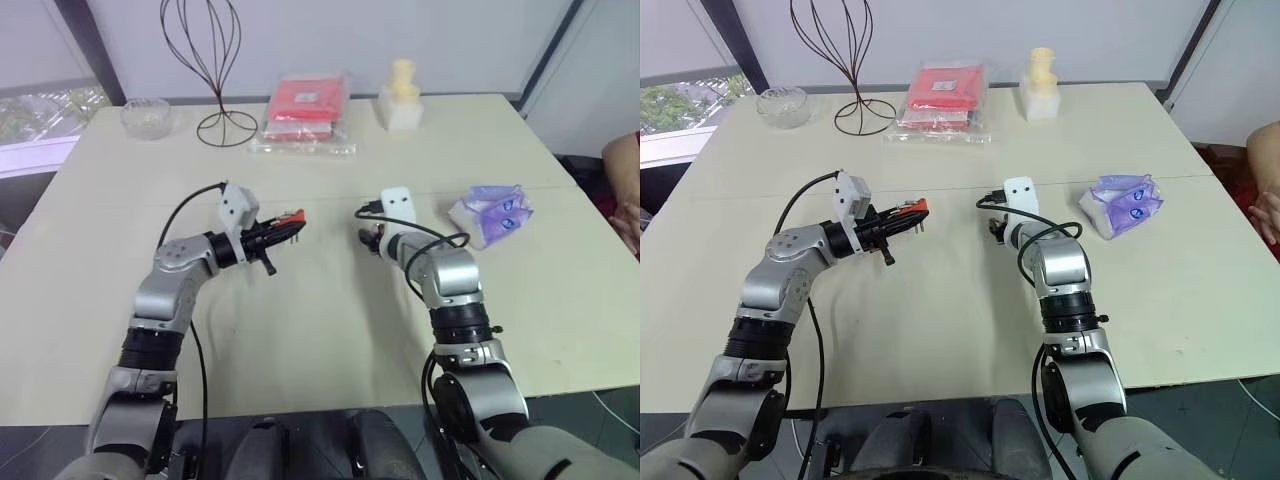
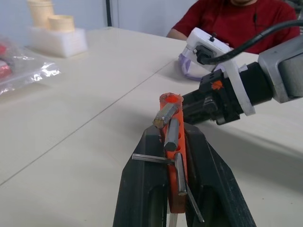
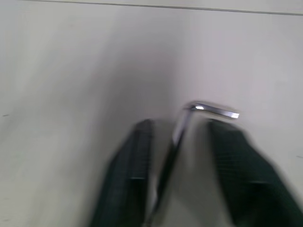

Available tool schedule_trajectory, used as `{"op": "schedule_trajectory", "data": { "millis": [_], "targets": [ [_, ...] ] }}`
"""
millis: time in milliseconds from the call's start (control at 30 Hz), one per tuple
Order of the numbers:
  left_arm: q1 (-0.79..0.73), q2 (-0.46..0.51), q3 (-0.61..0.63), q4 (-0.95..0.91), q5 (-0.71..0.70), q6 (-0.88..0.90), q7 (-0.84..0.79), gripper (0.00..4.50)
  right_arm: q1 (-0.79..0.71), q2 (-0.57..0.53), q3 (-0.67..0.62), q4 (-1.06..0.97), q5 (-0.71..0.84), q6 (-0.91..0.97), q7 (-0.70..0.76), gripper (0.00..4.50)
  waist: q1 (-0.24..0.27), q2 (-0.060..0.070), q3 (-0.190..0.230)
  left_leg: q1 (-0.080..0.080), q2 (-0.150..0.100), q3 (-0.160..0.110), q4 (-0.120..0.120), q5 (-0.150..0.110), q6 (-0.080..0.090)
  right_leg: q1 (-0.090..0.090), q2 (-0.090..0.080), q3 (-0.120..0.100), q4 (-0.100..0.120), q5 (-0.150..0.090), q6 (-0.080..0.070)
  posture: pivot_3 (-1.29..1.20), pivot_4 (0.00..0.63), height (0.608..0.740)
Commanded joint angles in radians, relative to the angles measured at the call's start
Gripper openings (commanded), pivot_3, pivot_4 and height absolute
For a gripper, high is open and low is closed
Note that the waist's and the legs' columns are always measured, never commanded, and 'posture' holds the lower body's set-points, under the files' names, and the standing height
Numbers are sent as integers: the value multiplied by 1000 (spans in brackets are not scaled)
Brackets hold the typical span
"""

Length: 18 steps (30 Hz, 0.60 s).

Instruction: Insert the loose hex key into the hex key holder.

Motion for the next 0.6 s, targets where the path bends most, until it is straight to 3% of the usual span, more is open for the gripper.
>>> {"op": "schedule_trajectory", "data": {
  "millis": [33, 200, 333, 467, 600],
  "targets": [
    [-11, 2, 2, -30, -4, -24, 4, 0, 34, 21, 13, 34, 23, 35, 4, 62, 0, 0, 0, 0, 0, 0, 0, 0, 0, 0, 0, 0, 0, 0, 0, 0, 150, 740],
    [-37, 18, -4, 10, 3, -44, -23, 0, 15, 8, 7, 41, 13, -12, -7, 19, 1, 0, -1, 1, 0, 0, 0, 0, 0, 2, 0, 0, 0, 0, 0, 0, 150, 740],
    [-86, 40, -21, 75, 9, -61, -82, 0, -48, 1, -33, 28, 52, -158, 21, 19, 1, 0, 0, 2, -1, 0, 0, 0, 0, 2, 0, 0, -1, 0, 0, 0, 150, 740],
    [-158, 57, -32, 156, -18, -27, -185, 0, -119, 26, -119, -41, 211, -395, 155, 19, -2, 2, 1, -1, -1, 0, 0, 0, 0, -1, 0, 0, -1, 0, 0, 0, 150, 740],
    [-243, 64, -22, 223, -57, 35, -280, 0, -163, 67, -199, -133, 414, -427, 253, 19, -1, 2, 1, -4, 0, 0, -1, 0, 0, -5, 0, 0, -1, 0, 0, 0, 150, 740]
  ]
}}
